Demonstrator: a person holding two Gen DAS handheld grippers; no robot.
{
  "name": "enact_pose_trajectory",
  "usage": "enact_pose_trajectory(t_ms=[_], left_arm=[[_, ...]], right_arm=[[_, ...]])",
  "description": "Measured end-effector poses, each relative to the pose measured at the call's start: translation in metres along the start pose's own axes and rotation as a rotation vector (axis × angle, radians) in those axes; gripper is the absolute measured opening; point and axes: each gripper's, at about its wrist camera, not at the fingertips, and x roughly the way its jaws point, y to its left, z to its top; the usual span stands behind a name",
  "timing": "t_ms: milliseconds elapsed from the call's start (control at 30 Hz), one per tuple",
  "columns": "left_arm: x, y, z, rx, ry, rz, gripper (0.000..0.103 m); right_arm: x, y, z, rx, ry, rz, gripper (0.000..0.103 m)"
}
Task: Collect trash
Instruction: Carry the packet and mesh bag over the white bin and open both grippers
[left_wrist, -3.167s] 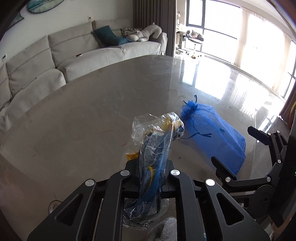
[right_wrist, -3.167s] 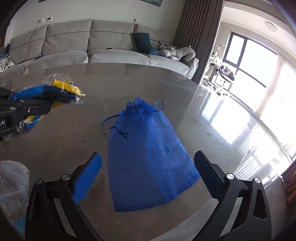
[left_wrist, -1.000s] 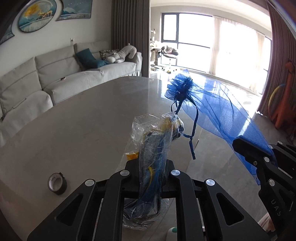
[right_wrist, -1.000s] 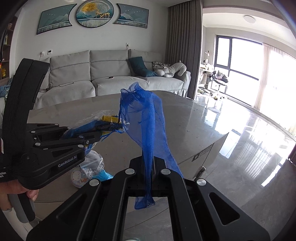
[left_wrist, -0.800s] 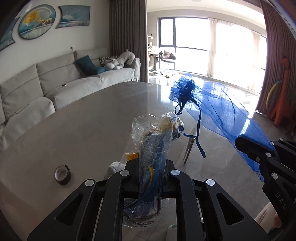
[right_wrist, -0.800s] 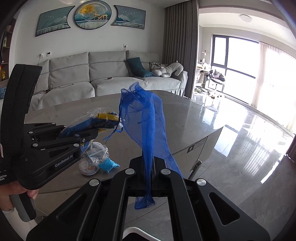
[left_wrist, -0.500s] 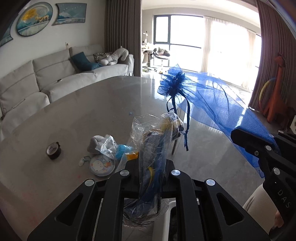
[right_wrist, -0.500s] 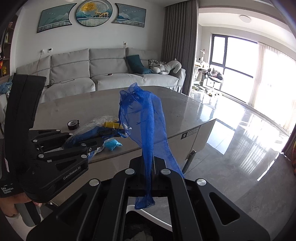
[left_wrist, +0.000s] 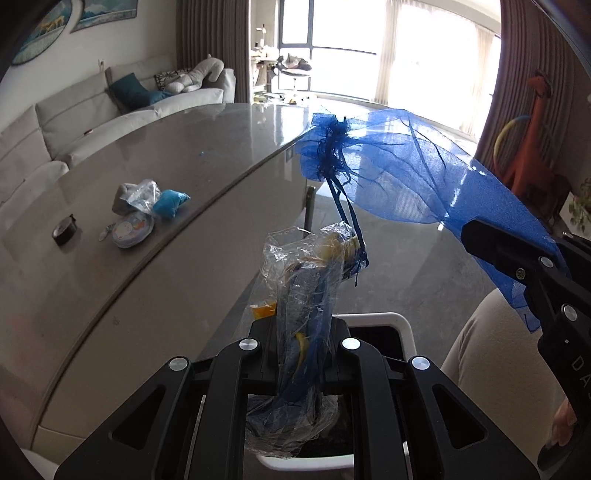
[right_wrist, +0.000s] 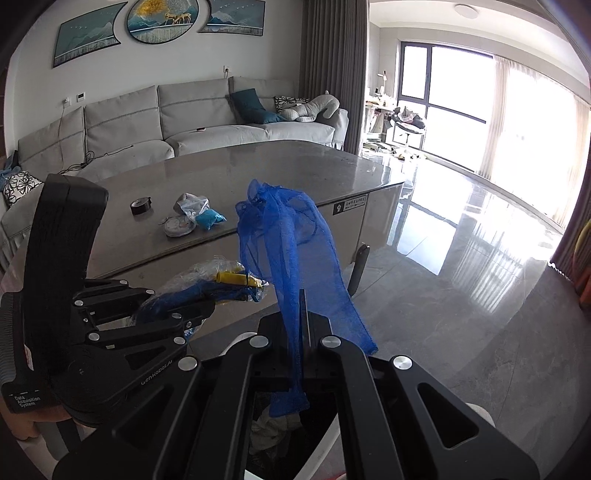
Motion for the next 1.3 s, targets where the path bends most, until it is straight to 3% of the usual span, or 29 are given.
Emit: enact_pose_trajectory(t_ms=[367, 433, 467, 500, 533, 567, 667, 967, 1300], left_arm=[[0.033, -0.022, -0.032, 0.012, 0.144, -0.046, 0.018], [0.035, -0.024, -0.035, 0.014, 0.158, -0.06, 0.024], [0.037, -0.025, -0.035, 0.018, 0.167, -0.071, 0.04], [0.038, -0.026, -0.035, 0.023, 0.171, -0.061, 0.072], [0.036, -0.028, -0.035, 0.028, 0.158, -0.022, 0.089], [0.035, -0.027, -0.034, 0.038, 0.128, 0.019, 0.099], [0.031, -0.033, -0.033, 0.076, 0.104, 0.034, 0.099], [0.031, -0.03, -0.03, 0.062, 0.123, 0.029, 0.099], [0.016, -0.023, -0.027, 0.053, 0.083, 0.058, 0.099]], right_arm=[[0.002, -0.011, -0.016, 0.03, 0.037, -0.015, 0.002], [0.002, -0.013, -0.016, 0.038, 0.036, -0.018, 0.002], [0.003, -0.013, -0.016, 0.038, 0.04, -0.019, 0.002], [0.004, -0.014, -0.017, 0.038, 0.042, -0.02, 0.002], [0.005, -0.013, -0.016, 0.038, 0.044, -0.019, 0.002], [0.006, -0.013, -0.016, 0.036, 0.048, -0.019, 0.002], [0.007, -0.014, -0.019, 0.038, 0.055, -0.014, 0.002], [0.005, -0.014, -0.022, 0.038, 0.061, -0.003, 0.002], [0.008, -0.011, -0.031, 0.044, 0.085, 0.021, 0.002]])
